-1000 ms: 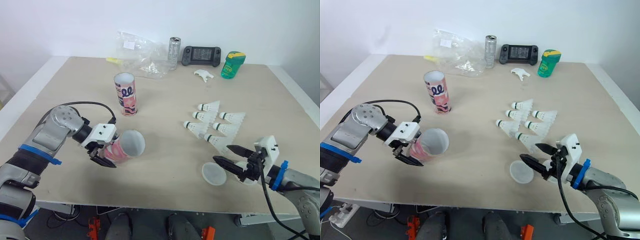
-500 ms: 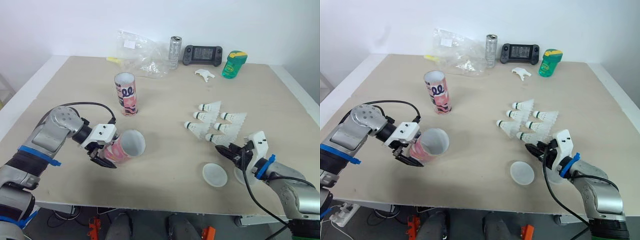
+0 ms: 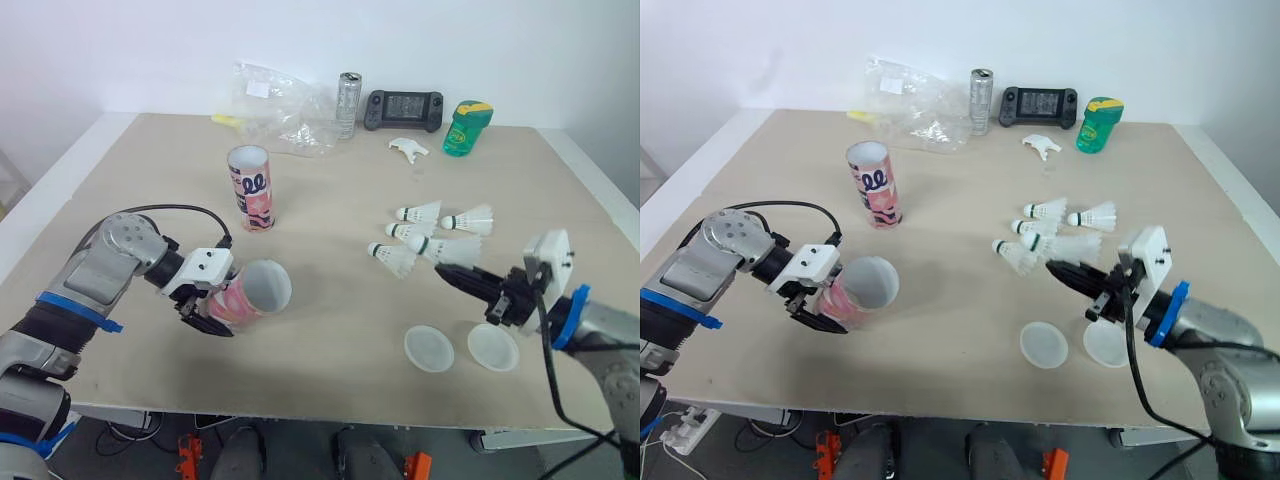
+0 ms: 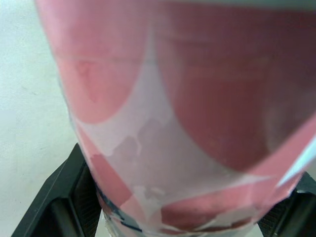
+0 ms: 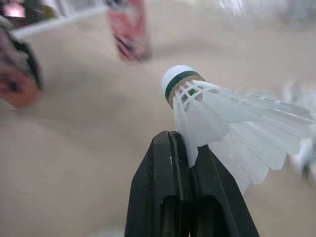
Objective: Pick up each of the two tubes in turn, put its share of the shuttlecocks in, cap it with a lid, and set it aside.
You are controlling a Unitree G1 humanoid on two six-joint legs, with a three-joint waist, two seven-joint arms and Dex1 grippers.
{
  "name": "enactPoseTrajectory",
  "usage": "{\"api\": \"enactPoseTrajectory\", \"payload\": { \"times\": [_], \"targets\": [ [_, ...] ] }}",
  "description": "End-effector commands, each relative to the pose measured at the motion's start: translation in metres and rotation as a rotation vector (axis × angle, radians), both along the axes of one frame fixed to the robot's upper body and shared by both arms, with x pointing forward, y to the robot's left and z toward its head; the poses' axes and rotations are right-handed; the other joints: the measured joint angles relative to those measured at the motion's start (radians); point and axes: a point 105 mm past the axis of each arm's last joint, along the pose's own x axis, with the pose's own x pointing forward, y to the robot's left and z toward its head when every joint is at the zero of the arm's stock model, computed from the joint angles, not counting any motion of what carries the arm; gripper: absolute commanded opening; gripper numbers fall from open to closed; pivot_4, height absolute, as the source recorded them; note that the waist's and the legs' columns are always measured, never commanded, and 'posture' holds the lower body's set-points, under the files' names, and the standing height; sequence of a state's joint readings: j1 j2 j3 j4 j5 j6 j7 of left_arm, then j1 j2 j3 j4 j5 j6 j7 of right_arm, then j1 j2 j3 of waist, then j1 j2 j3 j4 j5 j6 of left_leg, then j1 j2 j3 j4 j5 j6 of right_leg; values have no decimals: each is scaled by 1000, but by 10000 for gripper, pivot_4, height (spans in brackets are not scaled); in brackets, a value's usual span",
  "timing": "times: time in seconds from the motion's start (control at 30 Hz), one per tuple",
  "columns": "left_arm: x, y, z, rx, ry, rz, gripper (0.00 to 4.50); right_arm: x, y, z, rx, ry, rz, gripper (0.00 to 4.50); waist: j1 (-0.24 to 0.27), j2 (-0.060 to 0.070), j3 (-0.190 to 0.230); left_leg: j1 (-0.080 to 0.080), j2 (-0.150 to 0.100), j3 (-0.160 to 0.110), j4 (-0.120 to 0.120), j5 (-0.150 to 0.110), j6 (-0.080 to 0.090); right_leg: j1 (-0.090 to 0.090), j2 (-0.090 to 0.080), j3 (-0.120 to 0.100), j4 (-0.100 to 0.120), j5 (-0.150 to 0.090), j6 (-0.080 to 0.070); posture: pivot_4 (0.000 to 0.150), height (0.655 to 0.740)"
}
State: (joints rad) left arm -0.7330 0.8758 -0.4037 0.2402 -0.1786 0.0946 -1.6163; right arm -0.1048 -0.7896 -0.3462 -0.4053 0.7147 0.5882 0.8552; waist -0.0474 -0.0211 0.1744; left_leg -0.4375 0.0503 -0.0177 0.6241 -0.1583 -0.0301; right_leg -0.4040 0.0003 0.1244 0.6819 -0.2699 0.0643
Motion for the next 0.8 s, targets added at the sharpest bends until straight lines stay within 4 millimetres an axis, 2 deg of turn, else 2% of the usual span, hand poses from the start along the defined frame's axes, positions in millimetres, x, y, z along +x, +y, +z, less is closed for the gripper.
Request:
{"api": "enactPoseTrajectory", "payload": {
  "times": [0.03, 0.13, 0.27, 0.37, 0.53, 0.63, 0.73, 0.8],
  "targets": [
    [2, -2, -5, 13, 12, -1, 36574, -19, 49, 27, -94, -79, 273, 2031, 0, 1, 0, 0, 0, 0, 0, 0, 0, 0, 0, 0, 0, 0, 0, 1500, 7394],
    [3, -2, -5, 11, 13, -1, 36574, -31, 87, 30, -227, -145, 469, 2031, 2, 1, 0, 0, 0, -1, 0, 0, 0, 0, 0, -2, 0, 0, -1, 1500, 7394],
    [4, -4, -4, 5, 16, -2, 36574, -31, 121, 37, -314, -233, 633, 2031, 3, 2, 0, -1, 0, 0, 0, 0, 0, -2, -2, -2, 0, 0, -1, 1500, 7394],
    [4, -4, -4, 5, 18, -2, 36574, -23, 140, 40, -354, -266, 708, 2031, 4, 2, 0, -2, -1, 2, 1, 0, 0, -2, -3, -2, 0, 0, 0, 1500, 7394],
    [3, -4, -2, 6, 19, 2, 36574, -19, 158, 27, -470, -263, 827, 2031, 6, 2, 0, -3, -1, 5, 1, 0, 0, -2, -6, -2, 0, -1, 1, 1500, 7394],
    [3, -4, -2, 6, 19, 6, 36574, -16, 169, 33, -466, -269, 868, 10129, 4, 2, 0, -3, 0, 6, 1, 0, 0, -3, -5, -2, 0, -1, 0, 1500, 7394],
    [2, -3, -2, 7, 23, 12, 36574, -19, 173, 45, -417, -264, 901, 25635, 5, 2, 0, -3, 0, 5, 1, 0, 0, -3, -5, -3, 0, -1, 0, 1500, 7394],
    [0, -3, -3, 6, 28, 15, 36574, -25, 170, 59, -336, -260, 921, 33297, 5, 2, 0, -3, 0, 5, 1, 0, 0, -3, -5, -3, 0, -1, 0, 1500, 7394]
  ]
}}
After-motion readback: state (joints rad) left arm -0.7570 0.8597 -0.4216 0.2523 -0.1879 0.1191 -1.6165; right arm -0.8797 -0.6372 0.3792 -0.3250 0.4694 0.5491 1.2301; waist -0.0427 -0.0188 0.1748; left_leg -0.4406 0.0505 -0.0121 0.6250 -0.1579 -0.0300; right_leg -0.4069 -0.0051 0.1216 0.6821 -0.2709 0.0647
